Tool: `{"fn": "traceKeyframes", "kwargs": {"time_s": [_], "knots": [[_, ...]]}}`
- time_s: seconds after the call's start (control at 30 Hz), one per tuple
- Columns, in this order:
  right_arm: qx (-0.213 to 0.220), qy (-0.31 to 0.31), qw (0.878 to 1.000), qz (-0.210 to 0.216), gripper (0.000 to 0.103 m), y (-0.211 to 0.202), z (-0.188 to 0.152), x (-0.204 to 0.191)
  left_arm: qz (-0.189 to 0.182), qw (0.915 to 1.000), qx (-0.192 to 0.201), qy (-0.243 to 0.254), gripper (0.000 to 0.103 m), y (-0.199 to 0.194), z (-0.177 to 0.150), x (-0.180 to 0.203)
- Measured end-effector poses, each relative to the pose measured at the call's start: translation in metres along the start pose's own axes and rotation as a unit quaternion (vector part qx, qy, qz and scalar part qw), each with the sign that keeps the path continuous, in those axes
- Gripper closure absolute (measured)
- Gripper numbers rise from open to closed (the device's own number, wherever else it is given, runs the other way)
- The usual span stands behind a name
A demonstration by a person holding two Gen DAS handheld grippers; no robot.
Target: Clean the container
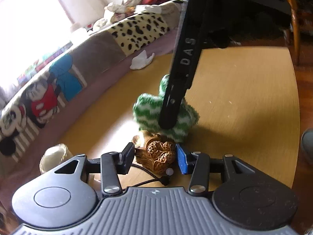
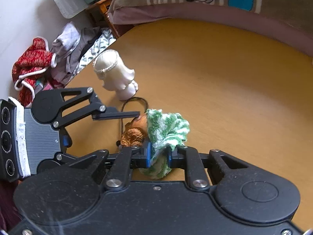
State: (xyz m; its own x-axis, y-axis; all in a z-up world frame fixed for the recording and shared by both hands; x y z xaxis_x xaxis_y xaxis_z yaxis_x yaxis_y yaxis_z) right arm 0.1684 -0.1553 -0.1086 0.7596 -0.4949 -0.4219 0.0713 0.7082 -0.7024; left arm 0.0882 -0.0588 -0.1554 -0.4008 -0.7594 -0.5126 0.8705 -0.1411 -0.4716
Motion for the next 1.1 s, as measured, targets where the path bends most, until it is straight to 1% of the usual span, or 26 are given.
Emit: {"fn": "traceKeyframes", "kwargs": {"time_s": [0.03, 0.07, 0.1, 0.13, 0.2, 0.27, 0.33, 0.4, 0.43, 0.47, 0.53, 0.67, 0.77, 0.83, 0.93, 0.97, 1.07, 1.1], "knots": [[0.002, 0.0, 1.0, -0.005, 0.087, -0.002, 0.001, 0.001, -0.016, 0.9991, -0.007, -0.038, 0.059, 0.0, 0.001, -0.008], [0.004, 0.001, 1.0, -0.008, 0.087, -0.004, 0.002, 0.003, -0.032, 0.9964, -0.014, -0.078, 0.059, 0.001, 0.001, -0.016], [0.007, 0.002, 1.0, -0.01, 0.087, -0.006, 0.002, 0.004, -0.056, 0.9904, -0.021, -0.125, 0.059, 0.002, 0.001, -0.025], [0.009, 0.003, 1.0, -0.011, 0.087, -0.008, 0.003, 0.006, -0.079, 0.9843, -0.024, -0.156, 0.059, 0.002, 0.0, -0.031], [0.011, 0.001, 1.0, -0.014, 0.087, -0.011, 0.004, 0.007, -0.115, 0.9686, -0.031, -0.218, 0.059, 0.004, -0.003, -0.041], [0.011, -0.001, 1.0, -0.011, 0.087, -0.011, 0.004, 0.006, -0.148, 0.9534, -0.036, -0.26, 0.059, 0.007, -0.007, -0.046], [0.006, -0.003, 1.0, -0.01, 0.087, -0.009, 0.004, 0.005, -0.164, 0.9337, -0.049, -0.315, 0.059, 0.011, -0.014, -0.056], [0.0, -0.005, 1.0, -0.006, 0.087, -0.005, 0.004, 0.004, -0.168, 0.9244, -0.057, -0.338, 0.059, 0.014, -0.02, -0.061], [-0.003, -0.006, 1.0, -0.004, 0.087, -0.003, 0.003, 0.003, -0.166, 0.9197, -0.071, -0.348, 0.059, 0.016, -0.025, -0.062], [-0.008, -0.008, 1.0, -0.001, 0.087, 0.001, 0.002, 0.001, -0.165, 0.9188, -0.08, -0.35, 0.06, 0.017, -0.03, -0.061], [-0.013, -0.012, 1.0, 0.003, 0.087, 0.006, 0.002, -0.003, -0.153, 0.9282, -0.076, -0.33, 0.06, 0.014, -0.032, -0.058], [-0.016, -0.011, 1.0, 0.021, 0.087, 0.015, 0.003, -0.01, -0.134, 0.9499, -0.074, -0.273, 0.06, 0.009, -0.026, -0.048], [-0.02, -0.015, 1.0, 0.019, 0.087, 0.018, 0.004, -0.011, -0.1, 0.9681, -0.074, -0.217, 0.06, 0.008, -0.019, -0.038], [-0.016, -0.01, 1.0, 0.024, 0.087, 0.016, 0.005, -0.01, -0.079, 0.9723, -0.075, -0.207, 0.06, 0.008, -0.017, -0.036], [-0.022, -0.017, 0.999, 0.021, 0.087, 0.015, 0.003, -0.01, -0.04, 0.983, -0.073, -0.163, 0.06, 0.008, -0.014, -0.031], [-0.023, -0.017, 0.999, 0.02, 0.087, 0.014, 0.002, -0.009, -0.034, 0.9835, -0.076, -0.16, 0.06, 0.009, -0.014, -0.031], [-0.023, -0.015, 1.0, 0.013, 0.087, 0.013, 0.001, -0.006, -0.016, 0.9814, -0.084, -0.172, 0.06, 0.011, -0.014, -0.035], [-0.023, -0.015, 1.0, 0.011, 0.087, 0.012, 0.001, -0.005, -0.012, 0.9817, -0.084, -0.17, 0.062, 0.01, -0.015, -0.037]]}}
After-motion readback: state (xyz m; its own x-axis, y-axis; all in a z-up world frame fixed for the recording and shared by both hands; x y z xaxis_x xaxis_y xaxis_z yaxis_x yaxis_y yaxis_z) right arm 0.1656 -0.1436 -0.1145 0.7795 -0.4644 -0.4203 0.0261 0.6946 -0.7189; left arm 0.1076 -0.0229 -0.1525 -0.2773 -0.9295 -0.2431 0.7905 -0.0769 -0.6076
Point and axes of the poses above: each gripper's, at about its wrist camera, not at the fingertips, and y roughly the way its jaws point, x to its right, z to its top, the point moved 4 cm from there along y, roughly the way its jaws point, and after that the axes turned 11 degrees about z, right-handed, at the moved point
